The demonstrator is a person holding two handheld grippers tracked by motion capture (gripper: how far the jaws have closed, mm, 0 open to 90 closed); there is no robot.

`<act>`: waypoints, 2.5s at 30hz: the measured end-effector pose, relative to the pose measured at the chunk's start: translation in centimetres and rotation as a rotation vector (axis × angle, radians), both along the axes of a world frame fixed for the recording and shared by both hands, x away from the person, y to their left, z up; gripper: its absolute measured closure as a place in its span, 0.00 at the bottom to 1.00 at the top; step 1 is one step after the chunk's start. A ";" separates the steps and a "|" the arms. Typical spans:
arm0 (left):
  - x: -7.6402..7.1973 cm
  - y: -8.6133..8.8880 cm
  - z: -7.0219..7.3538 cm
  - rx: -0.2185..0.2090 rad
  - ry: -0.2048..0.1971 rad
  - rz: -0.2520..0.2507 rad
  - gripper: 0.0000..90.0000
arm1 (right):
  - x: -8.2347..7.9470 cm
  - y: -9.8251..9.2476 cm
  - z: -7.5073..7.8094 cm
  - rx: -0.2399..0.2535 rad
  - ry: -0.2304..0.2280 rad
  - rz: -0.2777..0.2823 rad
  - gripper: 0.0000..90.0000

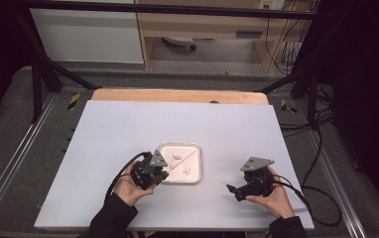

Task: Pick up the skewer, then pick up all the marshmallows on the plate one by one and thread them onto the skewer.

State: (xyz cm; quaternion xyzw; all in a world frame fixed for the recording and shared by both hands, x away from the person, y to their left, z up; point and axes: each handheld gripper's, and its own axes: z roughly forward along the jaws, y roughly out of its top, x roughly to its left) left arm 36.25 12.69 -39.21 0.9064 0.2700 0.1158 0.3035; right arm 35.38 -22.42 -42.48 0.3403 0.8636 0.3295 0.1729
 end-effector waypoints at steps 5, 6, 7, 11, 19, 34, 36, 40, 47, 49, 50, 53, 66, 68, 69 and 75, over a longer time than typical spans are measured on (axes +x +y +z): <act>-0.5 2.2 -0.1 -0.056 -0.011 0.047 0.99 | 0.1 0.1 -0.1 0.032 0.021 -0.014 0.01; -0.6 2.6 -0.1 -0.066 -0.015 0.058 0.99 | 0.1 0.2 -0.1 0.039 0.024 -0.016 0.01; -0.7 3.0 -0.1 -0.073 -0.018 0.065 0.99 | 0.1 0.2 -0.1 0.042 0.025 -0.016 0.01; -1.1 4.5 -0.3 -0.112 -0.028 0.091 0.99 | 0.1 0.4 0.0 0.069 0.028 -0.024 0.01; -2.0 6.9 -1.1 -0.179 -0.041 0.144 0.99 | 0.4 1.0 0.3 0.115 0.032 -0.046 0.01; -3.4 9.2 -1.6 -0.242 -0.070 0.169 0.99 | 1.4 4.8 1.5 0.163 0.016 -0.031 0.01; -3.5 9.5 -1.7 -0.254 -0.067 0.171 0.99 | 1.7 5.2 1.6 0.178 0.019 -0.032 0.01; -3.8 9.9 -1.8 -0.269 -0.071 0.175 0.99 | 2.2 6.3 1.8 0.184 0.012 -0.036 0.01; -4.0 10.2 -2.0 -0.284 -0.086 0.170 0.99 | 3.1 8.5 1.6 0.194 0.014 -0.025 0.01; -4.0 10.2 -2.1 -0.284 -0.085 0.171 0.99 | 3.3 9.2 1.6 0.195 0.012 -0.019 0.01; -4.0 10.2 -2.1 -0.285 -0.084 0.169 0.99 | 3.4 9.5 1.6 0.197 0.011 -0.018 0.01; -4.1 10.1 -2.1 -0.288 -0.092 0.168 0.99 | 3.7 10.4 1.5 0.200 0.016 -0.015 0.01; -4.0 10.0 -2.5 -0.292 -0.075 0.167 0.99 | 5.0 13.2 -0.4 0.190 0.027 0.016 0.14; -4.0 9.9 -2.5 -0.289 -0.069 0.165 0.99 | 5.0 13.4 -0.9 0.174 0.033 0.026 0.19; -4.0 9.9 -2.6 -0.287 -0.071 0.163 0.99 | 5.0 13.5 -1.1 0.168 0.030 0.030 0.21; -3.9 9.7 -2.7 -0.278 -0.065 0.157 0.99 | 5.0 13.8 -1.9 0.143 0.038 0.040 0.39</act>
